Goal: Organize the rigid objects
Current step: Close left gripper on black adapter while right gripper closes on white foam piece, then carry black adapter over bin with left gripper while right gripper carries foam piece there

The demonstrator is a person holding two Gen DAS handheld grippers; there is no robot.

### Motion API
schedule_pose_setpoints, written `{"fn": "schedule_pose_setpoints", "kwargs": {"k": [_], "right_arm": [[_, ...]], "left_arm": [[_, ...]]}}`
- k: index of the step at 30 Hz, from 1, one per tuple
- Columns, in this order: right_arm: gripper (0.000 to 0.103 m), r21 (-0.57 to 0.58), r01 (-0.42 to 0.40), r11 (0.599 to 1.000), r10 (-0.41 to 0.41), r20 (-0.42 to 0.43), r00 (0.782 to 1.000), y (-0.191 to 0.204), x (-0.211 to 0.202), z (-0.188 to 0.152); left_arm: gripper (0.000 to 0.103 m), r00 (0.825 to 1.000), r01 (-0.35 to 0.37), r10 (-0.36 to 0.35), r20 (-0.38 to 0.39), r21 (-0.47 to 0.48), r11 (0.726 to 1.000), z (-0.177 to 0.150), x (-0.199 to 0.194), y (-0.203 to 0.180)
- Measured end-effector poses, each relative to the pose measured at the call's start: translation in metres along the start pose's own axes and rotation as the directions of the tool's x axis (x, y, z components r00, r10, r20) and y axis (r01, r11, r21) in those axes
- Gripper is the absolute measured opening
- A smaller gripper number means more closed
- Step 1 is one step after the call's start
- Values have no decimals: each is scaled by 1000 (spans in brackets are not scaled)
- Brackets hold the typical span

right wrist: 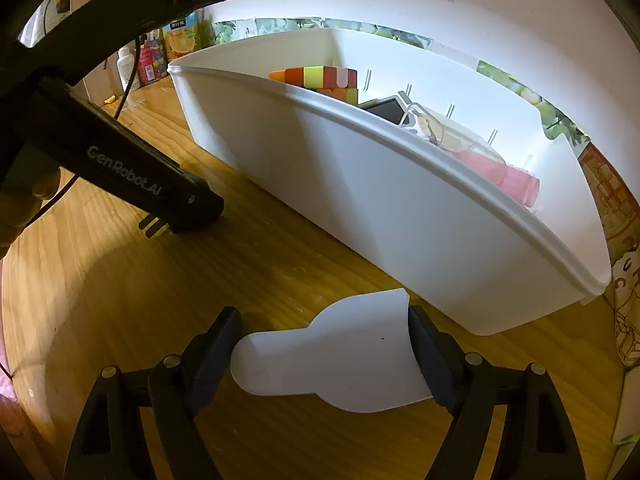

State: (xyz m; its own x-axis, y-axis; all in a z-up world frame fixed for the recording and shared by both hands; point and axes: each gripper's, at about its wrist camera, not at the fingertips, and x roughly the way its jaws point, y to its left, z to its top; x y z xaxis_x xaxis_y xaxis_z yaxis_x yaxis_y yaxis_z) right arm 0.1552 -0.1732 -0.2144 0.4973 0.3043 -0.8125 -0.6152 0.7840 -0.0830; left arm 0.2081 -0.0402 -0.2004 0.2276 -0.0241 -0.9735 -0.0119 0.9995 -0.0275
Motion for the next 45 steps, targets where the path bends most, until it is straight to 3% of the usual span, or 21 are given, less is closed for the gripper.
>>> {"fn": "schedule_pose_setpoints", "kwargs": {"k": [17, 28, 34, 45], "right_arm": [[83, 138, 9, 990, -5, -33, 999, 40, -7, 14], [83, 197, 50, 979, -53, 11, 999, 52, -48, 32], [83, 192, 83, 978, -96, 58, 994, 45, -75, 54], [83, 210, 144, 967, -174, 134, 976, 18, -114, 87]], "left_arm": [[64, 998, 55, -55, -9, 47, 997, -35, -7, 42], [64, 997, 75, -73, -35, 69, 995, -65, -23, 80], [64, 998, 63, -64, 7, 113, 992, -70, -55, 87], [64, 989, 59, -81, 121, 172, 983, -40, -112, 76]]}}
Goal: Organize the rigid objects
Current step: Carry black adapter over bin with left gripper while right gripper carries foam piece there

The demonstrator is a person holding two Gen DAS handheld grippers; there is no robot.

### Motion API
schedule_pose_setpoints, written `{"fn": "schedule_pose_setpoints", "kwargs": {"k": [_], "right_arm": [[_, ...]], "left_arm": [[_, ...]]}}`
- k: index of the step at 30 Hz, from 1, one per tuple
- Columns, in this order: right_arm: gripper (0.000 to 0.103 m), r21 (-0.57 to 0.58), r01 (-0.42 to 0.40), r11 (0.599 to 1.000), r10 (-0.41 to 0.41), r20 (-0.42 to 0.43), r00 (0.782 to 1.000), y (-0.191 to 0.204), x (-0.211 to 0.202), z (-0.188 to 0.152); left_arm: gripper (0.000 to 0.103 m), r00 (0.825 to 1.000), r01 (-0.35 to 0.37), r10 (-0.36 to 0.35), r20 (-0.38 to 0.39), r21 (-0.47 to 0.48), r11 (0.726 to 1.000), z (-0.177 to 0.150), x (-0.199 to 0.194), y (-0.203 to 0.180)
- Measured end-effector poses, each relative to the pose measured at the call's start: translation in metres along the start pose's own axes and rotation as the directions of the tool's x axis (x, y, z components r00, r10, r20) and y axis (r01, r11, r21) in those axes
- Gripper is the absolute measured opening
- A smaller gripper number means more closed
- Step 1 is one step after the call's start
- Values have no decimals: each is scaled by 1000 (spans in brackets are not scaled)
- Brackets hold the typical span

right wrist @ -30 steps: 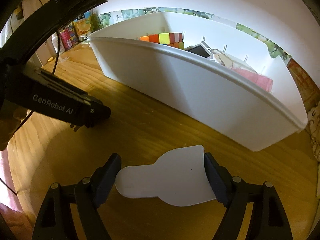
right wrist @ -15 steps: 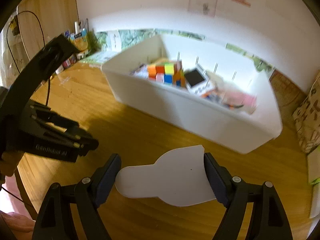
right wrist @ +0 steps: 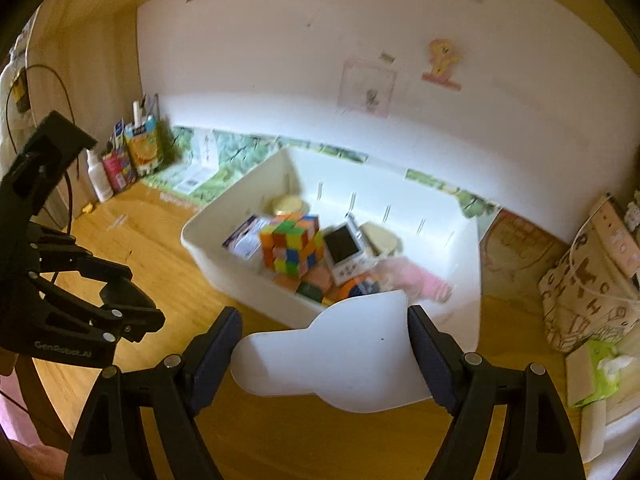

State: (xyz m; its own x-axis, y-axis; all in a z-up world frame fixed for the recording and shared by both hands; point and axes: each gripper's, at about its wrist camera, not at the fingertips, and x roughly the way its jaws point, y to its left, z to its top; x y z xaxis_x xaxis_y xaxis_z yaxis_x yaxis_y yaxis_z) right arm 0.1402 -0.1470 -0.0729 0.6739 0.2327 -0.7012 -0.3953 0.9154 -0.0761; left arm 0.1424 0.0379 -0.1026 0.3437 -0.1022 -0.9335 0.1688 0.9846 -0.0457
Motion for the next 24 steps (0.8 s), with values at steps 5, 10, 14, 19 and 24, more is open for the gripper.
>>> {"fn": "schedule_pose_setpoints", "kwargs": {"k": [5, 10, 14, 19, 24], "right_arm": [[83, -1, 25, 1000, -25, 32, 999, -11, -2, 16], [83, 4, 39, 999, -39, 59, 997, -19, 0, 28], [83, 18, 41, 999, -42, 70, 997, -28, 7, 36], [83, 36, 39, 999, -42, 73, 996, -36, 19, 42], [83, 62, 32, 998, -36, 59, 998, -45, 36, 45]], "left_arm": [[64, 998, 1, -2, 58, 23, 1000, 23, -11, -12], [64, 995, -2, -1, 100, 33, 999, 41, -17, -25], [64, 992, -1, -3, 125, 35, 999, 56, -19, -29], [64, 989, 9, -11, 148, 14, 1000, 76, -14, -31], [65, 985, 7, -5, 172, -13, 1000, 92, -4, -30]]}}
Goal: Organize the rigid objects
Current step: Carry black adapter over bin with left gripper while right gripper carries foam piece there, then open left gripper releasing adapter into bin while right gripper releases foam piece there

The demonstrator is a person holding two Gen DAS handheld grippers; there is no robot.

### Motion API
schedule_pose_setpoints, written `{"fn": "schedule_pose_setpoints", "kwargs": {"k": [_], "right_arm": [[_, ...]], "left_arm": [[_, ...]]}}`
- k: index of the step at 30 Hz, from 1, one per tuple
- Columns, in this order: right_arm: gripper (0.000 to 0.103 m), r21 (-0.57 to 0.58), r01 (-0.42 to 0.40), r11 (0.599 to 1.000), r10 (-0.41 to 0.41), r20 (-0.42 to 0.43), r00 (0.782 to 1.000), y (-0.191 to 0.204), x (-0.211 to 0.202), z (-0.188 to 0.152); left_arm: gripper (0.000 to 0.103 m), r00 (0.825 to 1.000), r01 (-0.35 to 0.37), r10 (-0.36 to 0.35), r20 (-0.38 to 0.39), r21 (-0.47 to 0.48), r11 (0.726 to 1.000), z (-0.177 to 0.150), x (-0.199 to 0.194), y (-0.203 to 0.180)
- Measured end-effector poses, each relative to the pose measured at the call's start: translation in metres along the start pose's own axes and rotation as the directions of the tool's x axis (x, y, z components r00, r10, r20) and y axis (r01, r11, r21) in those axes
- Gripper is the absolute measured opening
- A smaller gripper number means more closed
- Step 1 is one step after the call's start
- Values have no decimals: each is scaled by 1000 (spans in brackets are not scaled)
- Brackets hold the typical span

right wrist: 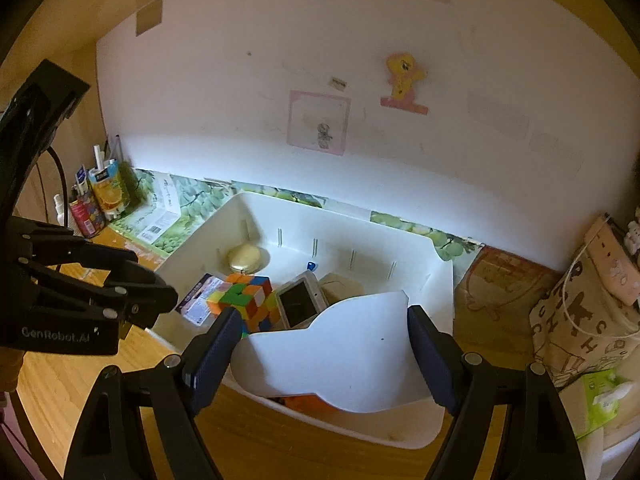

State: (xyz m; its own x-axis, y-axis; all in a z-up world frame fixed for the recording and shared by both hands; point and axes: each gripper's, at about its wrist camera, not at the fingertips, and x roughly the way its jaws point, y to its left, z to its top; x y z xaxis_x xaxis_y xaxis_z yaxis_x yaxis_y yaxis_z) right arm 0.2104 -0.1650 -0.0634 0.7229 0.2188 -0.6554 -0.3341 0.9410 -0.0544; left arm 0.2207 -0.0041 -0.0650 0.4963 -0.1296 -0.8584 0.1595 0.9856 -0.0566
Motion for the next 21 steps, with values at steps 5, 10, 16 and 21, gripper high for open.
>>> {"fn": "schedule_pose_setpoints", "kwargs": {"k": [5, 10, 16, 21], "right_arm": [[83, 28, -9, 1000, 9, -17, 1000, -9, 16, -2], [83, 49, -19, 999, 21, -23, 1000, -15, 26, -2], [84, 94, -28, 995, 35, -66, 997, -22, 39, -6], [85, 137, -30, 990, 42, -83, 996, -28, 40, -7]], "left_arm": [[65, 1000, 4, -3, 27, -25, 1000, 9, 13, 1], [65, 999, 7, -5, 35, -40, 999, 15, 24, -1], [71, 999, 4, -2, 40, -65, 998, 19, 32, 1], [82, 997, 3, 3, 71, -80, 997, 18, 28, 3]]}}
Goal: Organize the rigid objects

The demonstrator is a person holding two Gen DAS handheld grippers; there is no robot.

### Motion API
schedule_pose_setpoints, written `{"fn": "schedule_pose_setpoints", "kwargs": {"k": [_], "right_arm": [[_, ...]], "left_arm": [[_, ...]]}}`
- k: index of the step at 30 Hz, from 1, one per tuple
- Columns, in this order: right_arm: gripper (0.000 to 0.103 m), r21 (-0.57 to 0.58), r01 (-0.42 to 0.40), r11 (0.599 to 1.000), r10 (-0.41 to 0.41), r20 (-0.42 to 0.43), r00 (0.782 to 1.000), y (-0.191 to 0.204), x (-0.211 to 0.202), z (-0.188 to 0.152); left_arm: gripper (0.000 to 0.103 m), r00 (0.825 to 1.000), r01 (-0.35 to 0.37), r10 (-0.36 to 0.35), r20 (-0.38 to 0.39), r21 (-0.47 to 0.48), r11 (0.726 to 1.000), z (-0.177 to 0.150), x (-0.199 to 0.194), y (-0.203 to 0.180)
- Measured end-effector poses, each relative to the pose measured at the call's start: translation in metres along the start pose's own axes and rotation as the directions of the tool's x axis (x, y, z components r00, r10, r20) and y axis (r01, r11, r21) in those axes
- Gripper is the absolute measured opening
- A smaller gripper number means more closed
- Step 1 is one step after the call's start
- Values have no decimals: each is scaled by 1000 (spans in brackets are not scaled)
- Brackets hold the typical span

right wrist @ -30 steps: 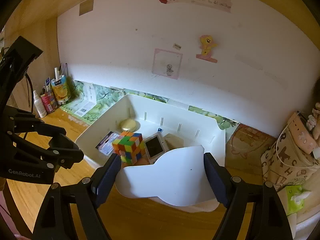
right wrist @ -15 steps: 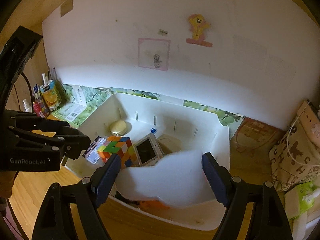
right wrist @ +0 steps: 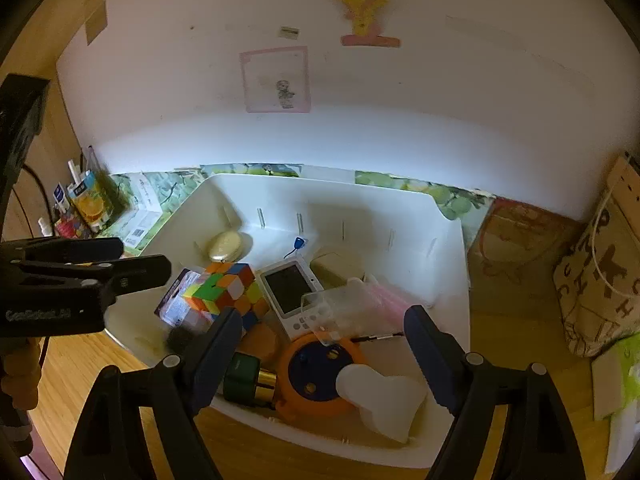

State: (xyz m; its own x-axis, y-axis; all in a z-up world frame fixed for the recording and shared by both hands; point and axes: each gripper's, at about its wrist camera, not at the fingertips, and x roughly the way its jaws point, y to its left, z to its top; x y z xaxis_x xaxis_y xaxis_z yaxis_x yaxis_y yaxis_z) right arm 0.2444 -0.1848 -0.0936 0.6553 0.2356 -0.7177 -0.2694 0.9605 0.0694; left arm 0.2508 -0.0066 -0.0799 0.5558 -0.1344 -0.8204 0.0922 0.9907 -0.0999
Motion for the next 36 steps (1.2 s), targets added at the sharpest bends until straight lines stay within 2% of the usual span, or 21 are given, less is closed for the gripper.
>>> {"fn": "schedule_pose_setpoints", "kwargs": {"k": [9, 14, 28, 36], "right_arm": [[88, 82, -11, 997, 13, -17, 1000, -4, -18, -9], [101, 91, 3, 996, 1, -45, 999, 5, -31, -30], [102, 155, -2, 988, 32, -188, 982, 36, -78, -101], [102, 213, 21, 977, 30, -232, 972, 40, -117, -113]], "left_arm": [[83, 1000, 13, -13, 5, -27, 1000, -17, -14, 5], [83, 1000, 27, -27, 13, -47, 999, -43, -28, 9], [83, 1000, 5, -6, -4, -78, 997, -114, -72, 18], [83, 1000, -6, 4, -22, -78, 997, -135, -105, 12]]}}
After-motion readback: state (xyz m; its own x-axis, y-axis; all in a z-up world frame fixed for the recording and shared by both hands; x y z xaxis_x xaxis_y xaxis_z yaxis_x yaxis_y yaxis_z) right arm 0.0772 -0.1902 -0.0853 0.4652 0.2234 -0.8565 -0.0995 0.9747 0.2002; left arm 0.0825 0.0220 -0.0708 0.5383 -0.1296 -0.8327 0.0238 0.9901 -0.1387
